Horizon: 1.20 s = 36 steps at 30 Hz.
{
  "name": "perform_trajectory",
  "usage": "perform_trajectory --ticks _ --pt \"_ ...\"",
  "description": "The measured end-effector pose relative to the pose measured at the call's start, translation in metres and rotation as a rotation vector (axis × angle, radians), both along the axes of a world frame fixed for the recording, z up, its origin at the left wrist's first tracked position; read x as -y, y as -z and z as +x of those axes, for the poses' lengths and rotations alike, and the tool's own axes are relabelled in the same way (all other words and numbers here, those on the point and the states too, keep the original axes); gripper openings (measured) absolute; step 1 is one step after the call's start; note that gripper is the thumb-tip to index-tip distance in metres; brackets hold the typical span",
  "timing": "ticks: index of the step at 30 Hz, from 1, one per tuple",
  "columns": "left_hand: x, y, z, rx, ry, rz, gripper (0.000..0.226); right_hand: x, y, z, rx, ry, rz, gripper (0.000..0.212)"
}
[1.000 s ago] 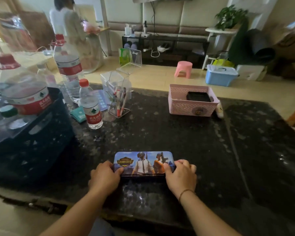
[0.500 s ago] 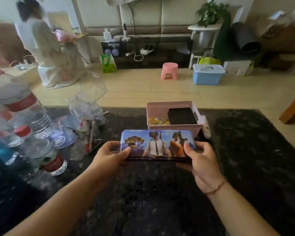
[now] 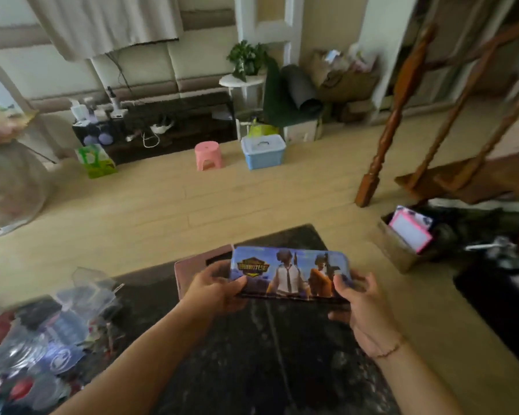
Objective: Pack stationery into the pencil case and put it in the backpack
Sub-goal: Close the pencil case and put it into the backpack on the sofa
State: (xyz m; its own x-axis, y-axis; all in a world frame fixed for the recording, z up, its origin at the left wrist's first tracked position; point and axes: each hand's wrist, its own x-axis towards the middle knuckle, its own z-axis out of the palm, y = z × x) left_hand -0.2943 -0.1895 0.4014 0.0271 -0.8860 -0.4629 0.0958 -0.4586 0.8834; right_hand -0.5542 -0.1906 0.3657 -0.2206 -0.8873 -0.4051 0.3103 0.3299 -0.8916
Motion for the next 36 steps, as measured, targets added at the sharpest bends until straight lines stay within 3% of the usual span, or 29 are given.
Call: perform_trajectory --ticks 7,13,17,23,29,36 --pt "0.034 -0.071 -0.146 -0.038 0.449 -0.094 0.032 -0.074 -0.088 -0.132 0.004 0.372 -0.108 0.026" --pt "0.004 -0.103 -0.299 -0.055 0.975 -0.141 0.03 -0.209 -0.117 -0.21 -0.077 0.81 -0.134 0.03" --pt "-0.073 -0.108 -0.398 -0.074 1.28 -0.16 0.026 -0.331 -0.127 -0.225 -0.156 1.109 -0.146 0.041" --pt "-0.245 -0.101 -0.498 -0.079 1.735 -0.095 0.027 -0.517 -0.125 -0.201 -0.216 1.425 -0.042 0.029" --pt "-0.403 -0.08 -0.545 -0.061 2.049 -0.056 0.031 -0.651 -0.095 -0.169 -0.087 1.729 0.009 0.022" --pt "-0.504 -0.041 -0.576 0.029 2.294 -0.045 0.034 -0.723 -0.045 -0.152 0.158 1.908 -0.094 0.023"
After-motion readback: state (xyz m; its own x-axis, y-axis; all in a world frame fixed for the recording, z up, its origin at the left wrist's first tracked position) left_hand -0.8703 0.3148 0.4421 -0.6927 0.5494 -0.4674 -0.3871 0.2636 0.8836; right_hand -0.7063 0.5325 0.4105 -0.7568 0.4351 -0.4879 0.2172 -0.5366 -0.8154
